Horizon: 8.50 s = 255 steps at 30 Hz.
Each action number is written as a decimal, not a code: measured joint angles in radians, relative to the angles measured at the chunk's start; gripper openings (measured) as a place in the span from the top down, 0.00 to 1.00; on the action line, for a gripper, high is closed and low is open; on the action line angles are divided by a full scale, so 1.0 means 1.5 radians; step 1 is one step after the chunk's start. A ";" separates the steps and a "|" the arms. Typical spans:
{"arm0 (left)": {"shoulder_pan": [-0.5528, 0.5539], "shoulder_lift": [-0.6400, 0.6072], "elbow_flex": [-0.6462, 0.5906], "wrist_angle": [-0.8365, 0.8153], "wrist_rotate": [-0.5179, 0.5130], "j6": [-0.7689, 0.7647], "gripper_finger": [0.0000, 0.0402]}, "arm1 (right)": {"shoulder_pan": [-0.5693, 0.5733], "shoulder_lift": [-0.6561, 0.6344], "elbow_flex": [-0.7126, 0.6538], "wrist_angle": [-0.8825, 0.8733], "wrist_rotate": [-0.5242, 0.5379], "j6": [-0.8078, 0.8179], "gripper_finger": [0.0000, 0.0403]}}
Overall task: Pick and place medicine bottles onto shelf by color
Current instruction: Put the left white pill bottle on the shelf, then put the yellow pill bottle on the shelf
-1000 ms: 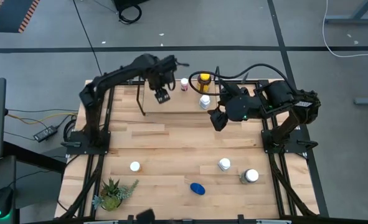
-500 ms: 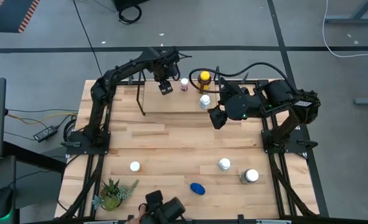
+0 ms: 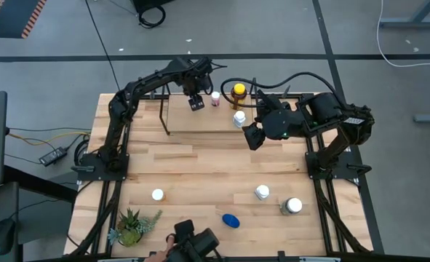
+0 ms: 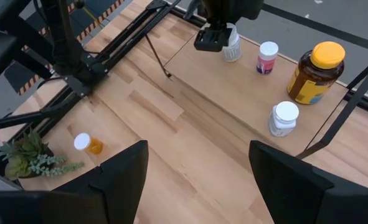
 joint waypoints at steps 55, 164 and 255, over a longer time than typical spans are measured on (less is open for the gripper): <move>-0.285 -0.184 0.062 -0.248 -0.065 -0.362 0.22 | 0.047 0.000 0.000 -0.001 -0.046 -0.047 0.30; -0.443 -0.397 -0.534 0.123 0.079 -0.764 0.47 | 0.180 0.000 0.000 -0.001 -0.052 -0.022 0.30; 0.042 -0.209 -0.394 0.214 -0.095 0.337 0.40 | 0.014 0.000 0.000 -0.017 -0.037 -0.082 0.30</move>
